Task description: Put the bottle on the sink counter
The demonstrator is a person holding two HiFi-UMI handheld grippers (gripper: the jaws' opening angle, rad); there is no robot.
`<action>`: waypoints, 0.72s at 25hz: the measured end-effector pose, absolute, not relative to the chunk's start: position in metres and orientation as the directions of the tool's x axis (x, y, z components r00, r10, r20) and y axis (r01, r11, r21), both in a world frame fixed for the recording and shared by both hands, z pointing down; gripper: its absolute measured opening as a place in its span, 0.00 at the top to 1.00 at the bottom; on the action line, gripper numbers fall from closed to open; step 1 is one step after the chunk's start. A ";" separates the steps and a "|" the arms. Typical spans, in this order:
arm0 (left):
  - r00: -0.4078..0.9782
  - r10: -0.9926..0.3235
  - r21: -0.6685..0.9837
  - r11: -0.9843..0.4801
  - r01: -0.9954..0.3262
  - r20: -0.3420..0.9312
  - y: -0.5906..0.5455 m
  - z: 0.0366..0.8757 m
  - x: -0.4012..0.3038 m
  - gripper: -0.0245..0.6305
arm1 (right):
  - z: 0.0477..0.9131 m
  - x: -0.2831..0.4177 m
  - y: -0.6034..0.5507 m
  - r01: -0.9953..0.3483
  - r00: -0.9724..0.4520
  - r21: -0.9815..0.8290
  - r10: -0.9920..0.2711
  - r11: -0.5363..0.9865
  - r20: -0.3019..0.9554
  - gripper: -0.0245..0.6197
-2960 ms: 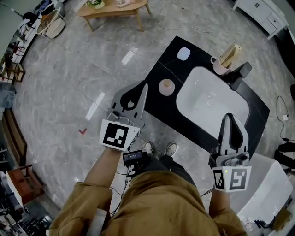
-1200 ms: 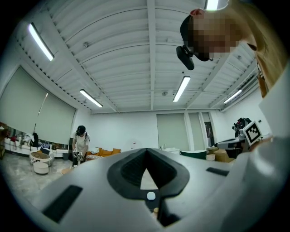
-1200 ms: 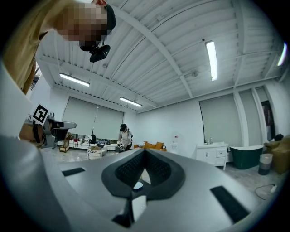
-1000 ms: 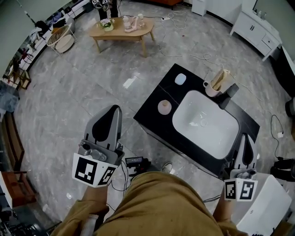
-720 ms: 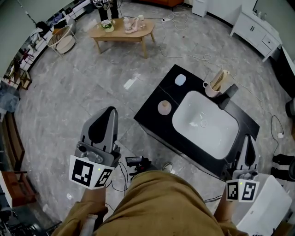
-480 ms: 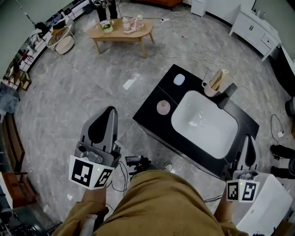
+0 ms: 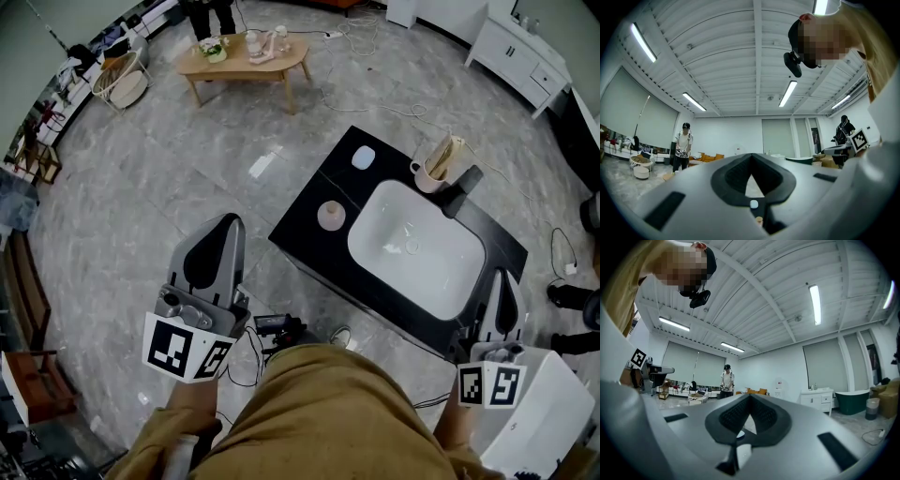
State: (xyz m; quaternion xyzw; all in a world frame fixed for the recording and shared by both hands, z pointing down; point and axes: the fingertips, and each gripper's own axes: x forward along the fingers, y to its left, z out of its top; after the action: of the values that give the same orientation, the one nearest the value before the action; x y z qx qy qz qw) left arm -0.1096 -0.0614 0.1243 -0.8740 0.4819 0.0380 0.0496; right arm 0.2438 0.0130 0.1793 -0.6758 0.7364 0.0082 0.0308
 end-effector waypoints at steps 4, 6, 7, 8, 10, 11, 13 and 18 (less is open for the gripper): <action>0.535 -0.837 -0.048 -0.533 -0.845 -0.114 -0.062 0.125 -0.109 0.96 | 0.181 0.242 0.012 -0.995 -0.091 -0.028 -0.995 0.092 -0.050 0.96; 0.535 -0.838 -0.046 -0.533 -0.845 -0.111 -0.062 0.126 -0.109 0.96 | 0.182 0.241 0.011 -0.995 -0.093 -0.028 -0.995 0.094 -0.046 0.96; 0.534 -0.838 -0.044 -0.533 -0.845 -0.110 -0.062 0.126 -0.110 0.96 | 0.182 0.240 0.011 -0.995 -0.094 -0.028 -0.995 0.096 -0.044 0.96; 0.534 -0.838 -0.043 -0.533 -0.845 -0.109 -0.062 0.126 -0.111 0.96 | 0.181 0.239 0.011 -0.995 -0.096 -0.028 -0.994 0.098 -0.043 0.96; 0.534 -0.838 -0.041 -0.533 -0.845 -0.110 -0.063 0.126 -0.111 0.96 | 0.181 0.238 0.010 -0.994 -0.100 -0.026 -0.994 0.102 -0.041 0.96; 0.534 -0.838 -0.040 -0.533 -0.845 -0.111 -0.063 0.126 -0.111 0.96 | 0.181 0.238 0.010 -0.994 -0.102 -0.024 -0.994 0.103 -0.041 0.96; 0.536 -0.837 -0.040 -0.535 -0.844 -0.110 -0.063 0.127 -0.110 0.96 | 0.182 0.237 0.011 -0.994 -0.102 -0.022 -0.994 0.103 -0.041 0.96; 0.540 -0.834 -0.034 -0.540 -0.841 -0.108 -0.061 0.128 -0.108 0.96 | 0.181 0.238 0.014 -0.995 -0.099 -0.020 -0.994 0.100 -0.037 0.96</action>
State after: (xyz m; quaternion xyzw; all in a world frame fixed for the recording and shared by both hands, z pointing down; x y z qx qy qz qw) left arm -0.1082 -0.0605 0.1281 -0.8767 0.4778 0.0392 0.0410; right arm 0.2377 0.0143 0.1814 -0.6708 0.7414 0.0049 0.0203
